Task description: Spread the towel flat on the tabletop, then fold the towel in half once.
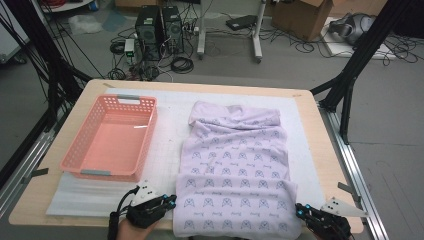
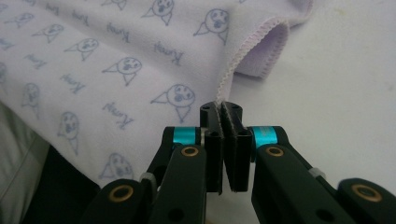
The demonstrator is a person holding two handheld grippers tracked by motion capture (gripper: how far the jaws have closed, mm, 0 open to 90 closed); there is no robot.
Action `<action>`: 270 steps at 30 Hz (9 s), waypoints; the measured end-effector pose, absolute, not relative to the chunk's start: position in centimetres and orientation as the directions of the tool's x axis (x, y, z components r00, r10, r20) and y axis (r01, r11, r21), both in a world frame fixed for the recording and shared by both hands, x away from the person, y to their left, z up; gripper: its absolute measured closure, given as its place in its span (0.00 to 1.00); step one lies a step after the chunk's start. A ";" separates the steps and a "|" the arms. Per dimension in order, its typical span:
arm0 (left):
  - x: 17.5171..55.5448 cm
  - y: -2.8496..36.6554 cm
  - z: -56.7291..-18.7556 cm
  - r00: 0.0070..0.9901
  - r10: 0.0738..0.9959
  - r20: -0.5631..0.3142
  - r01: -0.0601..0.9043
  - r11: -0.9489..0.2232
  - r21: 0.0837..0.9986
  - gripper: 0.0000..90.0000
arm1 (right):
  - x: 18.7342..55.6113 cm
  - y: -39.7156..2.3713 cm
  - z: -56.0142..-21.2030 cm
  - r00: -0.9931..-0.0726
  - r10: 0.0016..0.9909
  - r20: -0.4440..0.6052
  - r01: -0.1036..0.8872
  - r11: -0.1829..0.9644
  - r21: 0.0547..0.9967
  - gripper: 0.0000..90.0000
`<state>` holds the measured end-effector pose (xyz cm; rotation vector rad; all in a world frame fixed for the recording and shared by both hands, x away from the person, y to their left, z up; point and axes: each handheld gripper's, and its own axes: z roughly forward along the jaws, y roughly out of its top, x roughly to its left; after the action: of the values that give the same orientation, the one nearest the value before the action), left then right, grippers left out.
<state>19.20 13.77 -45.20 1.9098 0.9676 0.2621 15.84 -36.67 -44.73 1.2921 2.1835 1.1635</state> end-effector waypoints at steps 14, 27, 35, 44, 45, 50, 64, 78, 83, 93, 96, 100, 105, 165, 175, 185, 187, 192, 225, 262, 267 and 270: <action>14.2 16.2 -44.8 0.715 0.662 -0.226 0.503 -0.262 0.824 0.97 | 11.0 -36.8 -43.9 -0.607 0.786 0.113 0.545 0.308 0.780 0.97; 20.5 13.3 -45.0 0.648 0.733 -0.206 0.507 -0.213 0.835 0.60 | 16.2 -35.3 -44.3 -0.499 0.864 0.074 0.562 0.257 0.786 0.74; 22.4 11.7 -45.5 0.651 0.739 -0.175 0.519 -0.265 0.812 0.64 | 18.5 -34.7 -44.8 -0.461 0.887 0.034 0.585 0.276 0.763 0.85; 21.4 11.9 -45.3 0.645 0.754 -0.120 0.504 -0.302 0.809 0.97 | 17.5 -35.5 -44.9 -0.498 0.864 0.067 0.574 0.271 0.773 1.00; 21.1 12.2 -45.3 0.645 0.751 -0.139 0.511 -0.288 0.810 0.97 | 17.3 -35.7 -44.8 -0.499 0.863 0.079 0.575 0.262 0.775 1.00; 20.0 13.4 -44.7 0.655 0.736 -0.168 0.502 -0.258 0.826 0.97 | 16.0 -36.6 -44.5 -0.496 0.862 0.103 0.570 0.234 0.788 1.00; 19.0 13.3 -45.2 0.659 0.728 -0.190 0.512 -0.249 0.822 0.97 | 15.6 -35.7 -44.8 -0.535 0.842 0.073 0.571 0.296 0.766 0.98; 16.6 13.7 -44.7 0.681 0.710 -0.177 0.460 -0.227 0.858 0.65 | 11.6 -37.3 -44.4 -0.554 0.825 0.107 0.549 0.265 0.793 0.89; 19.3 13.4 -44.4 0.654 0.733 -0.188 0.466 -0.195 0.863 0.63 | 14.0 -36.6 -44.4 -0.509 0.857 0.079 0.550 0.253 0.796 0.81; 23.7 10.5 -45.4 0.637 0.747 -0.191 0.539 -0.255 0.803 0.63 | 18.3 -35.1 -45.0 -0.447 0.894 0.035 0.588 0.264 0.765 0.75; 23.4 10.0 -45.3 0.621 0.776 -0.107 0.515 -0.302 0.802 0.73 | 18.2 -35.3 -45.0 -0.464 0.883 0.067 0.593 0.254 0.764 0.95; 23.3 10.3 -45.2 0.633 0.764 -0.128 0.523 -0.301 0.797 0.95 | 18.0 -35.4 -44.9 -0.474 0.877 0.081 0.595 0.251 0.763 0.98; 22.6 11.6 -45.2 0.620 0.761 -0.189 0.550 -0.250 0.797 0.95 | 16.7 -36.1 -44.8 -0.489 0.867 0.095 0.587 0.247 0.771 0.98; 21.1 12.9 -45.1 0.643 0.749 -0.158 0.534 -0.291 0.794 0.97 | 17.9 -37.2 -44.5 -0.378 0.920 0.108 0.596 0.152 0.789 0.69; 22.3 13.0 -44.8 0.658 0.723 -0.210 0.483 -0.192 0.854 0.51 | 23.6 -37.0 -44.6 -0.315 0.941 0.121 0.622 0.108 0.775 0.75; 24.5 12.4 -44.9 0.684 0.694 -0.225 0.465 -0.177 0.867 0.47 | 32.1 -36.2 -44.1 -0.240 0.968 0.080 0.623 0.090 0.777 0.75; 25.0 12.2 -44.8 0.688 0.690 -0.225 0.458 -0.172 0.872 0.46 | 33.3 -36.1 -44.2 -0.248 0.967 0.053 0.604 0.112 0.789 0.71; 26.9 11.9 -44.7 0.692 0.683 -0.233 0.454 -0.161 0.876 0.45 | 36.4 -35.5 -44.4 -0.291 0.956 0.035 0.588 0.149 0.795 0.68; 27.2 13.0 -43.9 0.692 0.686 -0.224 0.396 -0.101 0.913 0.25 | 29.3 -35.6 -43.7 -0.510 0.855 0.095 0.456 0.175 0.873 0.24; 27.5 12.2 -44.4 0.698 0.682 -0.217 0.386 -0.103 0.917 0.26 | 26.3 -36.3 -43.4 -0.531 0.843 0.082 0.410 0.171 0.896 0.22; 28.5 12.0 -44.1 0.698 0.677 -0.232 0.396 -0.096 0.913 0.26 | 27.0 -36.3 -43.3 -0.501 0.861 0.086 0.416 0.152 0.897 0.22; 29.5 11.6 -43.6 0.680 0.692 -0.243 0.417 -0.092 0.904 0.28 | 27.6 -36.3 -43.3 -0.495 0.864 0.092 0.425 0.148 0.893 0.20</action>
<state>29.51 11.65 -43.63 1.7195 0.8980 0.2918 27.62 -36.32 -43.32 1.2279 1.9851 1.3092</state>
